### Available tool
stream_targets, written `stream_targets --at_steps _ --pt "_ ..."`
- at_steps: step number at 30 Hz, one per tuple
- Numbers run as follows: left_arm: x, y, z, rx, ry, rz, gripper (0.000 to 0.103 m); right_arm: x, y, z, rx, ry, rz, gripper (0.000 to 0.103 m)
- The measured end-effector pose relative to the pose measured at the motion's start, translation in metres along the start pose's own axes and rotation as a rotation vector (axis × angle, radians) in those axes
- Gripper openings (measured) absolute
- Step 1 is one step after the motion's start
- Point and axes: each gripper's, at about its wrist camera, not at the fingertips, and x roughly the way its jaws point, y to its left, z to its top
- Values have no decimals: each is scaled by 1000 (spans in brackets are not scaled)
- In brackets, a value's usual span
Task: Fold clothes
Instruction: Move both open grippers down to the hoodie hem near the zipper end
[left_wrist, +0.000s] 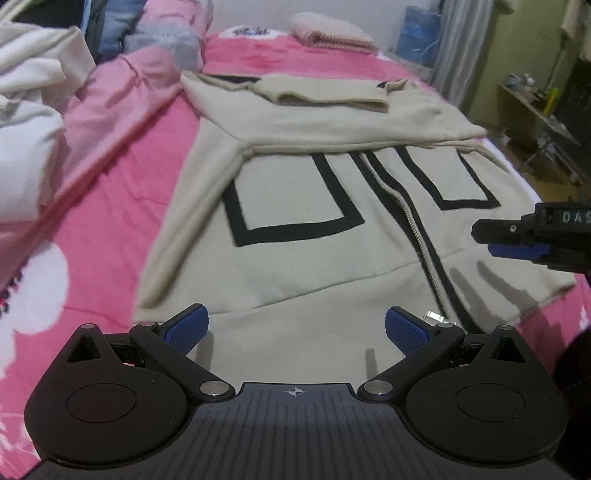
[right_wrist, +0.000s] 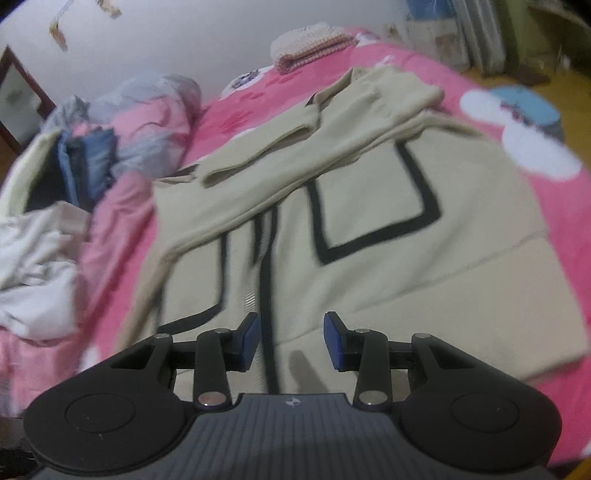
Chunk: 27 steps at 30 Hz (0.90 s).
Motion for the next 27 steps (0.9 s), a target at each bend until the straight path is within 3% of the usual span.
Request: stream_targets --at_steps 7,13,18,27 --pt "-22 25 -31 -31 14 -63 103 -5 11 -32 70 114 142 40" --pt "-25 46 -39 -171 -30 -80 99 0 16 -39 121 169 201 40" --pt "-20 56 -42 -224 -9 -69 86 6 9 -51 252 221 266 40" --pt "-16 73 -49 -308 32 -58 75 15 8 -64 303 270 272 41"
